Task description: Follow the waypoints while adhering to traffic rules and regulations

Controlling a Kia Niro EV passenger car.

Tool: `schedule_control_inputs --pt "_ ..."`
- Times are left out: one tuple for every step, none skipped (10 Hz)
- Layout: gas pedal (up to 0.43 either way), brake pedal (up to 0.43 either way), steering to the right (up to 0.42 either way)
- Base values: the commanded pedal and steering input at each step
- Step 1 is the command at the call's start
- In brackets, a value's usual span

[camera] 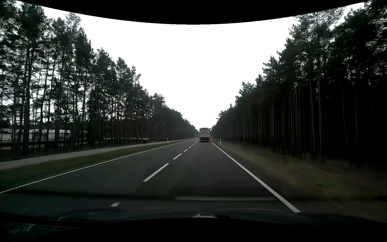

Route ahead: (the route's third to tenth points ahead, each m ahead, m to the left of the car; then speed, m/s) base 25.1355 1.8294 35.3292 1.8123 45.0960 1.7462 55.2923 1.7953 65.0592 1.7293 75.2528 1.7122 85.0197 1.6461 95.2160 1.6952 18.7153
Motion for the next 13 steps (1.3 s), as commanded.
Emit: schedule_control_inputs --pt "0.177 0.0 0.002" --pt "0.177 0.0 0.002" --pt "0.177 0.0 0.002" --pt "0.177 0.0 0.002" --pt "0.177 0.0 0.002" --pt "0.177 0.0 0.002" --pt "0.177 0.0 0.002" --pt "0.177 0.0 0.002" --pt "0.177 0.0 0.002" --pt "0.177 0.0 0.002" --pt "0.177 0.0 0.002" --pt "0.177 0.0 0.002" --pt "0.177 0.0 0.002"
